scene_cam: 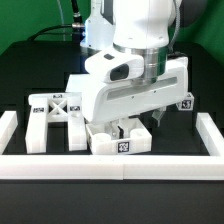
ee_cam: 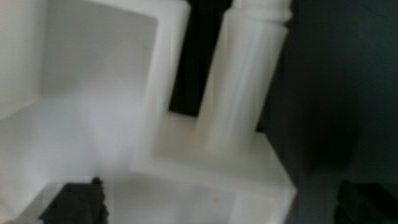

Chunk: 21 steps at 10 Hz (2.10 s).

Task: Assemble chair

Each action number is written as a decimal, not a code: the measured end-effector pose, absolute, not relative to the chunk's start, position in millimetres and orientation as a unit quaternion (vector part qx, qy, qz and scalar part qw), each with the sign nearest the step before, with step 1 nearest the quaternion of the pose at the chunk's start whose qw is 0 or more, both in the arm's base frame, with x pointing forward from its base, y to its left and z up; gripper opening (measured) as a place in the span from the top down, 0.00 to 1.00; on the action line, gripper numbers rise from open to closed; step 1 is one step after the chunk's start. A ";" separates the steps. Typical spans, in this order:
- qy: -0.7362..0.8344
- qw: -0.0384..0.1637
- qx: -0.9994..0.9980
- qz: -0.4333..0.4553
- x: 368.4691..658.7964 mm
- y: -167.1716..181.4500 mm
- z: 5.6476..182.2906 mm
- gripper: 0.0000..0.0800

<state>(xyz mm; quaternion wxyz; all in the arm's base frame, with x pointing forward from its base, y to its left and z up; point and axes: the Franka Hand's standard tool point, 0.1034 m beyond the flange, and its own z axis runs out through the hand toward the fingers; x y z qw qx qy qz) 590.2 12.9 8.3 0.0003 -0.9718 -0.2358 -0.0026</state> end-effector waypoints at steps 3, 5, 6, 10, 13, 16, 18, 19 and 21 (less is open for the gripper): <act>-0.238 0.001 -0.971 -0.002 589.7 13.6 7.8 0.51; -0.238 0.001 -0.971 -0.002 589.6 13.6 7.7 0.72; -0.238 0.001 -0.971 -0.002 589.5 13.6 7.6 0.93; -0.237 0.001 -0.971 -0.002 589.5 13.7 7.6 0.96; -0.237 0.001 -0.971 -0.002 589.5 13.7 7.6 0.96; -0.170 0.002 -0.985 0.001 592.7 35.1 8.3 0.96; -0.093 0.002 -0.996 -0.005 603.9 58.9 8.0 0.96; -0.114 0.001 -0.993 -0.006 606.5 60.2 8.1 0.96; -0.114 0.001 -0.993 -0.006 606.1 60.3 7.9 0.96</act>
Offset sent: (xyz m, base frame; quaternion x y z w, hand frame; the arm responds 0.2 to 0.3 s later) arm 0.0000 0.0000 0.0000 0.0000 0.0000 0.0000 1.0000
